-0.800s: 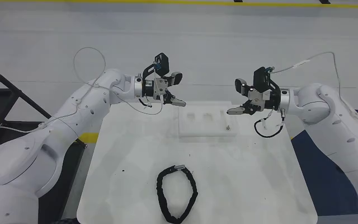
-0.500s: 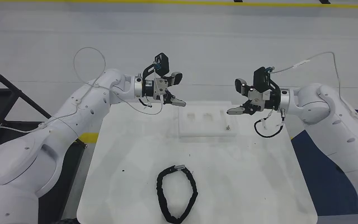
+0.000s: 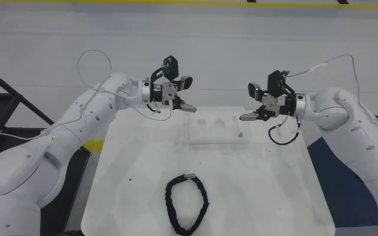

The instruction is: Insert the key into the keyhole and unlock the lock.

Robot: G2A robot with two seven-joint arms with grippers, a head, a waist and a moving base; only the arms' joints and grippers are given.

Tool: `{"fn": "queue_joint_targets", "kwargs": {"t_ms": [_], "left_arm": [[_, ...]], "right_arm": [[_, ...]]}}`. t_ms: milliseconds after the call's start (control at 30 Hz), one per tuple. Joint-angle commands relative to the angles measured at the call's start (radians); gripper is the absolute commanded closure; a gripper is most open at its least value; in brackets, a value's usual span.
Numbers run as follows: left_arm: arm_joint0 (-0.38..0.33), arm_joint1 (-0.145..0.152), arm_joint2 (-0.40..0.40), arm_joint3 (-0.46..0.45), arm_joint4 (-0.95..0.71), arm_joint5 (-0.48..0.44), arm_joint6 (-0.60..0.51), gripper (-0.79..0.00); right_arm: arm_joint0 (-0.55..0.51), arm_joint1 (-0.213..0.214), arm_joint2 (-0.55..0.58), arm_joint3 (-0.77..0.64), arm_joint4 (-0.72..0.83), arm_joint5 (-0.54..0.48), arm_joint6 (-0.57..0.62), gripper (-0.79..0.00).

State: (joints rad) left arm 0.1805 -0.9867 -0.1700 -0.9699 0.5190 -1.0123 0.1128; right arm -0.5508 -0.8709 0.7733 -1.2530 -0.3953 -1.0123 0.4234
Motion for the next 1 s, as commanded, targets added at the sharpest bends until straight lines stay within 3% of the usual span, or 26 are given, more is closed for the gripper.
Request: {"fn": "queue_joint_targets", "kwargs": {"t_ms": [0,700,967], "left_arm": [[0.0,0.0,0.0,0.0,0.0,0.0,0.0,-0.784],[0.0,0.0,0.0,0.0,0.0,0.0,0.0,-0.785],[0.0,0.0,0.0,0.0,0.0,0.0,0.0,-0.785]], "right_arm": [[0.0,0.0,0.0,0.0,0.0,0.0,0.0,-0.784],[0.0,0.0,0.0,0.0,0.0,0.0,0.0,-0.784],[-0.077,-0.003,0.005,0.013,-0.064,0.071,-0.045,-0.785]]}}
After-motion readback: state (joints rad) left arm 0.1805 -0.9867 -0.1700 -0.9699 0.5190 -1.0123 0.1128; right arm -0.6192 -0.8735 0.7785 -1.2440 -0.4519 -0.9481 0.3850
